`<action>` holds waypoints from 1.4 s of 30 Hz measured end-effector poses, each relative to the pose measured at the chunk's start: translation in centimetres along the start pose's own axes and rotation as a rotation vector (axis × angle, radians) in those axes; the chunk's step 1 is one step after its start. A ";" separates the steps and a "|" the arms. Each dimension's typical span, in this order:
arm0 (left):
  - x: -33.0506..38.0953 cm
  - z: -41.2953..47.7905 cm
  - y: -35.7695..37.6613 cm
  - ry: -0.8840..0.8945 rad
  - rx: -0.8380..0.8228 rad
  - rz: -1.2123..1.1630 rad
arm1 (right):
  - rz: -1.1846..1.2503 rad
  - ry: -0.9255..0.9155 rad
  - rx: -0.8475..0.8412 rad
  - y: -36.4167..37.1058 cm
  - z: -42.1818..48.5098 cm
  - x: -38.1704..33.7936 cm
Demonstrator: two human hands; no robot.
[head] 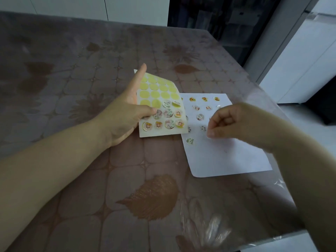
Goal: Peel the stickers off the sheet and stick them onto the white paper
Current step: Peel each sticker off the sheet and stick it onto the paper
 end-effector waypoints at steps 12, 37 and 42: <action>-0.2 -0.1 -0.2 -0.020 0.028 0.028 | 0.115 -0.002 0.129 0.3 0.4 1.5; -0.1 -0.3 0.0 0.023 0.002 0.037 | -0.009 -0.251 0.274 -0.4 -0.9 -3.1; -0.2 -0.2 -0.3 0.022 0.020 0.052 | -0.255 -0.401 0.297 1.7 1.0 -6.6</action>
Point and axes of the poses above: each hand's wrist, its own z-axis towards the middle knuckle, its own y-axis out of the palm, x = y × z, the point moved 7 cm from there along z, towards the middle knuckle, and after that the axes turned 9 degrees about z, right-handed, at the moved point
